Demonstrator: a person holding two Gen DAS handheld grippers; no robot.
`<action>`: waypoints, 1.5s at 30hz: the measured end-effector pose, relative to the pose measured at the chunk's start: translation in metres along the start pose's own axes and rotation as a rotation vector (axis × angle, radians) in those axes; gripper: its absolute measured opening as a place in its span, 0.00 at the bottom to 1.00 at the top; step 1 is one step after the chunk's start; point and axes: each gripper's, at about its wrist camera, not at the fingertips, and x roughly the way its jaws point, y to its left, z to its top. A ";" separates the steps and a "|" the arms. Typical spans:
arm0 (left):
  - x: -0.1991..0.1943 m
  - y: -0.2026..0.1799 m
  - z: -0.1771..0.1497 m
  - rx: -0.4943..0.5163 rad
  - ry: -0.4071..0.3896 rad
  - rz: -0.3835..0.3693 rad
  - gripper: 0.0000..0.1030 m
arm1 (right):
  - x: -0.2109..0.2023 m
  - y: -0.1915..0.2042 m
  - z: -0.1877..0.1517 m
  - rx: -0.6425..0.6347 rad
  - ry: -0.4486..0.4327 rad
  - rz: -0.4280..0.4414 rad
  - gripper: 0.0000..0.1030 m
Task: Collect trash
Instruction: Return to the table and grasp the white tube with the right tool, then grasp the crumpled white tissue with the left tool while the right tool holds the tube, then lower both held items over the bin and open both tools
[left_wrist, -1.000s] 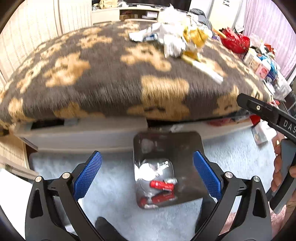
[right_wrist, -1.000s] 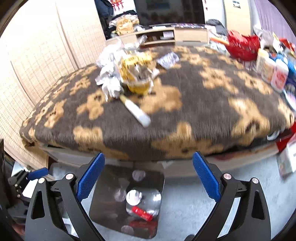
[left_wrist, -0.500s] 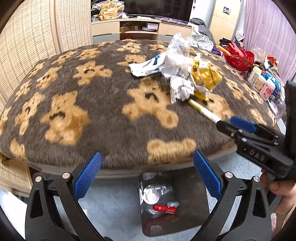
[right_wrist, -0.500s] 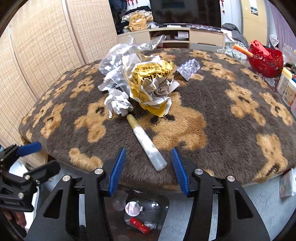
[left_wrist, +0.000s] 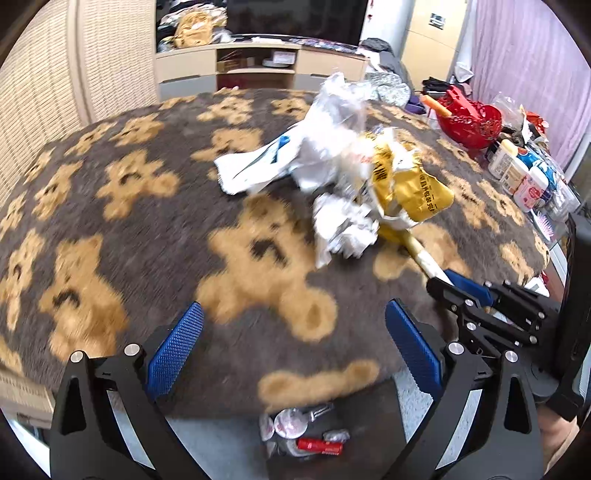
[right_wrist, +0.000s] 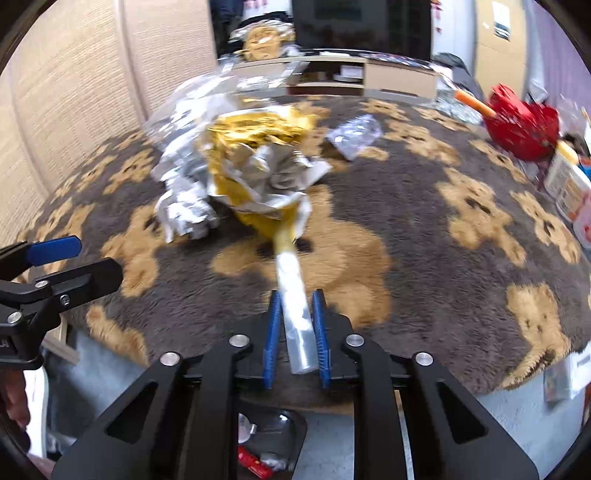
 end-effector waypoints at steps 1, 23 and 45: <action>0.003 -0.003 0.004 0.006 -0.004 -0.008 0.90 | -0.001 -0.003 0.001 0.009 0.001 -0.010 0.14; 0.052 -0.018 0.036 0.022 0.014 -0.082 0.31 | 0.002 -0.015 0.006 0.056 0.028 0.042 0.14; -0.055 -0.017 -0.108 -0.062 0.056 -0.051 0.18 | -0.067 -0.002 -0.090 0.099 0.113 0.147 0.14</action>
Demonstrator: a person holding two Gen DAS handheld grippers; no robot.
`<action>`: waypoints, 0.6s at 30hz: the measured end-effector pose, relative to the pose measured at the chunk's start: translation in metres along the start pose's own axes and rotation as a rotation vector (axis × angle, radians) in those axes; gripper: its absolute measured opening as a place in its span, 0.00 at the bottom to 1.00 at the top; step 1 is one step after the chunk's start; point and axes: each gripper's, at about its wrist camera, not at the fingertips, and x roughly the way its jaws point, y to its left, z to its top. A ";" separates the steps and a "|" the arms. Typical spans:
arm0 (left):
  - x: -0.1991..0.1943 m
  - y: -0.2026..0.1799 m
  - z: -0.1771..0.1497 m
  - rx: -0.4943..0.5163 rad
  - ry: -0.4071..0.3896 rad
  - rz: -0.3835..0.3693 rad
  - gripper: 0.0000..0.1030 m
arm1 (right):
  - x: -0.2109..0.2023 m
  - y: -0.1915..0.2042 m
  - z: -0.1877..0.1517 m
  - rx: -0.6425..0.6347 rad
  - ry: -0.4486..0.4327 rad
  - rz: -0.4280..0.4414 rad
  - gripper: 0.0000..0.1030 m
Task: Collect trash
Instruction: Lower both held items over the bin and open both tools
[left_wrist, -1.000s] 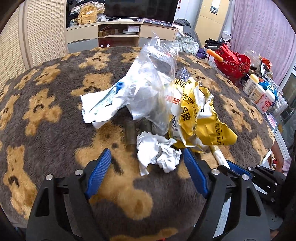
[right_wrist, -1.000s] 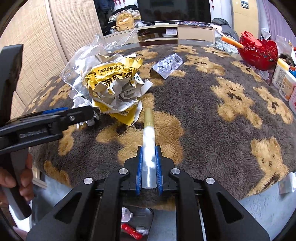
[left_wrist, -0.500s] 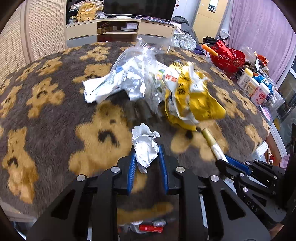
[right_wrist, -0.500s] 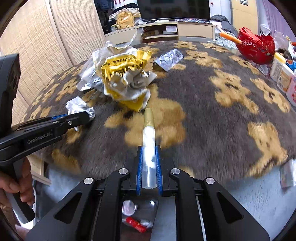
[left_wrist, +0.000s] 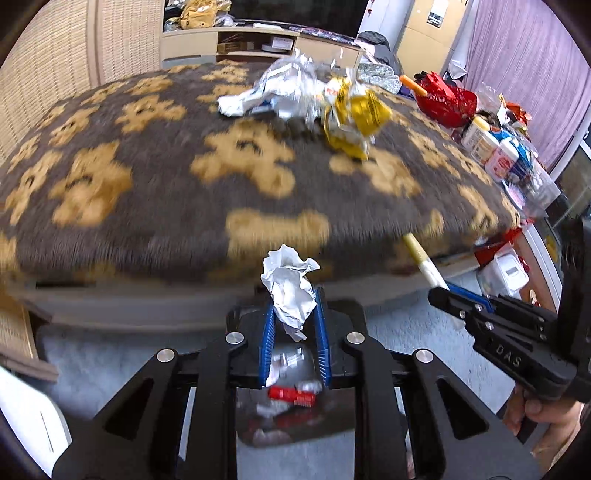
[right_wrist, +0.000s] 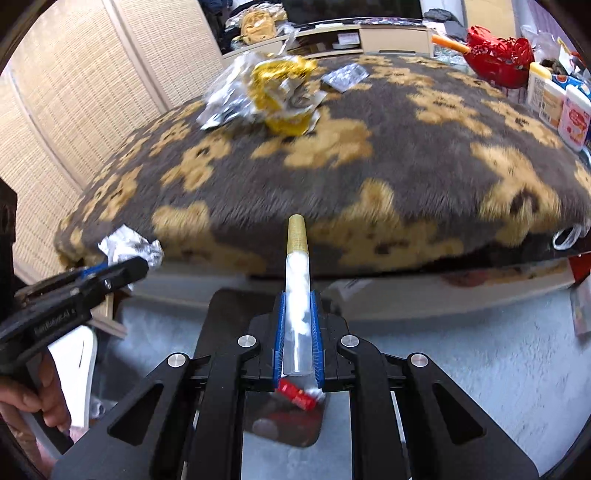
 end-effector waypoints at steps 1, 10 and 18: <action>-0.001 0.000 -0.007 -0.002 0.006 -0.001 0.18 | -0.001 0.002 -0.004 0.001 0.002 0.002 0.14; 0.016 0.007 -0.068 -0.037 0.089 -0.012 0.18 | 0.012 0.014 -0.038 0.004 0.060 0.024 0.14; 0.044 0.009 -0.093 -0.017 0.142 -0.015 0.18 | 0.040 0.021 -0.055 0.013 0.122 0.042 0.14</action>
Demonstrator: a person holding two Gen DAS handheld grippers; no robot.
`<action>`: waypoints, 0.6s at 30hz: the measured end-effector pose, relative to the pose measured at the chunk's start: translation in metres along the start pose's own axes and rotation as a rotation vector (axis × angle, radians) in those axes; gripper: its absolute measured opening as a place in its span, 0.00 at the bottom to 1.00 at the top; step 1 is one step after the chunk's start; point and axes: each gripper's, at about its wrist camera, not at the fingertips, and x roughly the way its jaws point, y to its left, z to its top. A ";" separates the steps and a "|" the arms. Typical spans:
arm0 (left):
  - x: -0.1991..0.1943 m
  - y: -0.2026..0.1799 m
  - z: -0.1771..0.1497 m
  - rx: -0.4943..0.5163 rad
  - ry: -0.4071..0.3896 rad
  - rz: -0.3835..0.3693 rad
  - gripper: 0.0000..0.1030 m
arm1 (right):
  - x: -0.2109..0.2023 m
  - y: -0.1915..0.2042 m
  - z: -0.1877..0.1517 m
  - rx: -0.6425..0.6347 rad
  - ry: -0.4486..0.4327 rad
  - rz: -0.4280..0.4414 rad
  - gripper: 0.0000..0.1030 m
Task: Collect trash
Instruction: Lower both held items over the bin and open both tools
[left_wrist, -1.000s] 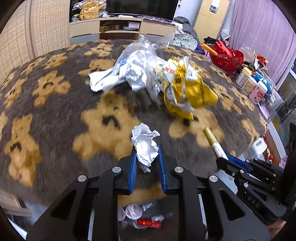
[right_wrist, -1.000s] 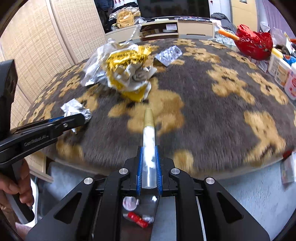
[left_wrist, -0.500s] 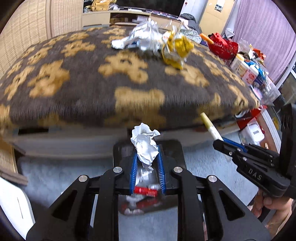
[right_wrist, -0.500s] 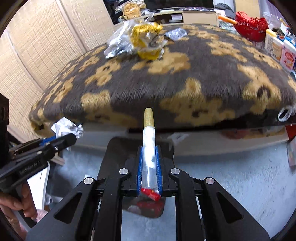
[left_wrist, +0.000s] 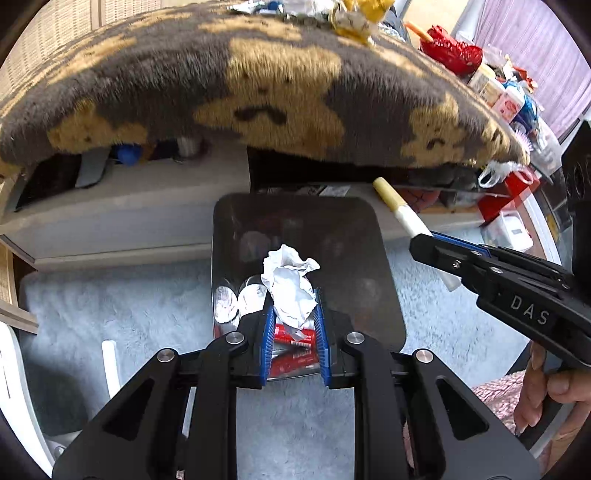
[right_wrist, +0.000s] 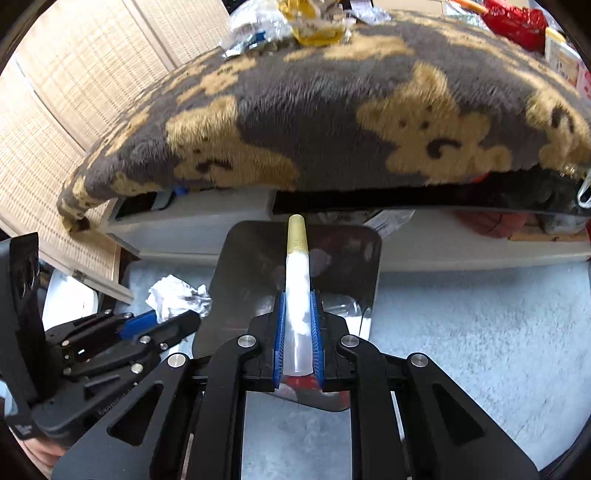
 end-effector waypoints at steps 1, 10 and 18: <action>0.004 0.001 -0.001 0.000 0.007 -0.001 0.18 | 0.005 -0.001 -0.001 0.005 0.005 0.001 0.14; 0.030 0.000 -0.007 0.009 0.042 -0.007 0.18 | 0.029 -0.004 0.001 0.043 0.050 -0.003 0.14; 0.028 0.005 -0.005 0.010 0.043 -0.004 0.41 | 0.027 -0.005 0.007 0.080 0.036 0.022 0.17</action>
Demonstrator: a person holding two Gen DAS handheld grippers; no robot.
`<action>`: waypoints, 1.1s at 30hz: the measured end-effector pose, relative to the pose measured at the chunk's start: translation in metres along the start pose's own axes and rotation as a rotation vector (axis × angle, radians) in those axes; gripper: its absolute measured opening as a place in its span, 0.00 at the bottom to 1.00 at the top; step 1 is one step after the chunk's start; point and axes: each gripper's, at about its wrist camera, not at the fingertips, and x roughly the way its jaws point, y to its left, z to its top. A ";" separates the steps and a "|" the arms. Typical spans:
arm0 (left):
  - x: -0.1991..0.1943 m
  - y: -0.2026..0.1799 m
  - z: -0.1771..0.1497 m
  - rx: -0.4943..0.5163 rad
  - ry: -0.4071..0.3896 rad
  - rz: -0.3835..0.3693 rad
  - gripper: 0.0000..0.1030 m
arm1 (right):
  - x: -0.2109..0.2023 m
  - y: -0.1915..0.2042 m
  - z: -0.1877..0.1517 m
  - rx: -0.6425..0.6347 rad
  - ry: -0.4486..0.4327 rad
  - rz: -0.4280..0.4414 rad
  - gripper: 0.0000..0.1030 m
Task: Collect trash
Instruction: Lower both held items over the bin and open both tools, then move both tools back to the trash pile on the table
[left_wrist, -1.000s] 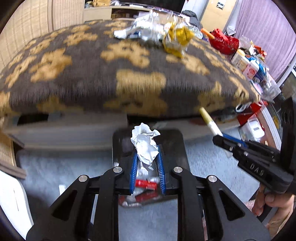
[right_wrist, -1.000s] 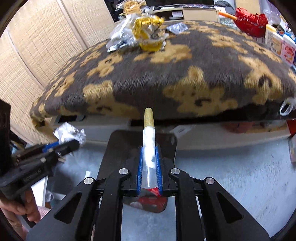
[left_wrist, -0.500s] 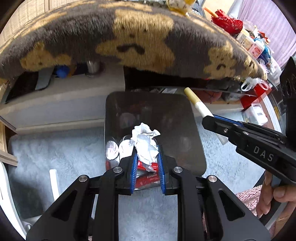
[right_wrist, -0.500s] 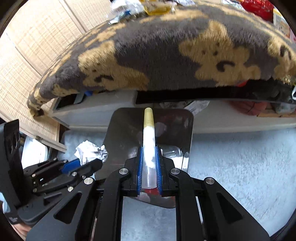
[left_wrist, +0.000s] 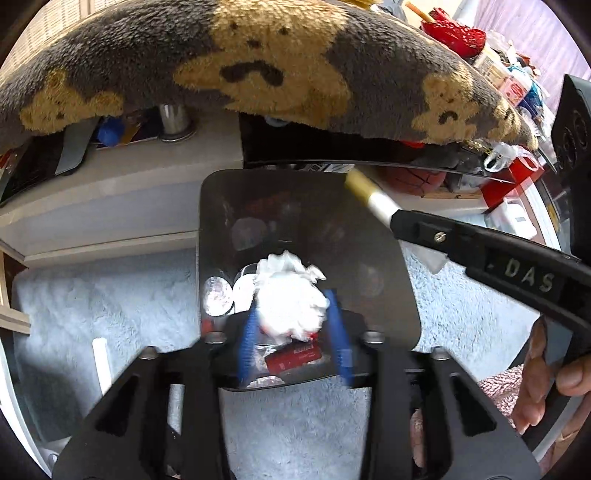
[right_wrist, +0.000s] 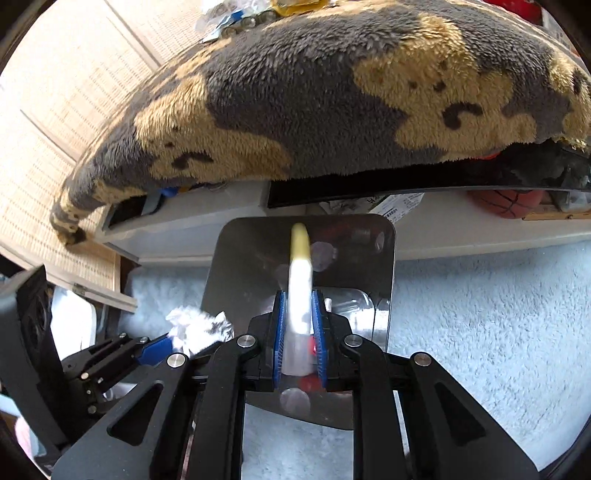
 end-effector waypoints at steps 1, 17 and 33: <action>0.000 0.000 0.000 -0.002 -0.001 0.003 0.43 | -0.001 -0.001 0.001 0.006 -0.002 -0.001 0.17; -0.018 0.008 0.011 -0.018 -0.026 0.080 0.92 | -0.028 -0.016 0.016 0.027 -0.092 -0.123 0.96; -0.071 0.009 0.044 -0.046 -0.149 0.075 0.92 | -0.085 -0.023 0.047 0.070 -0.228 -0.102 0.96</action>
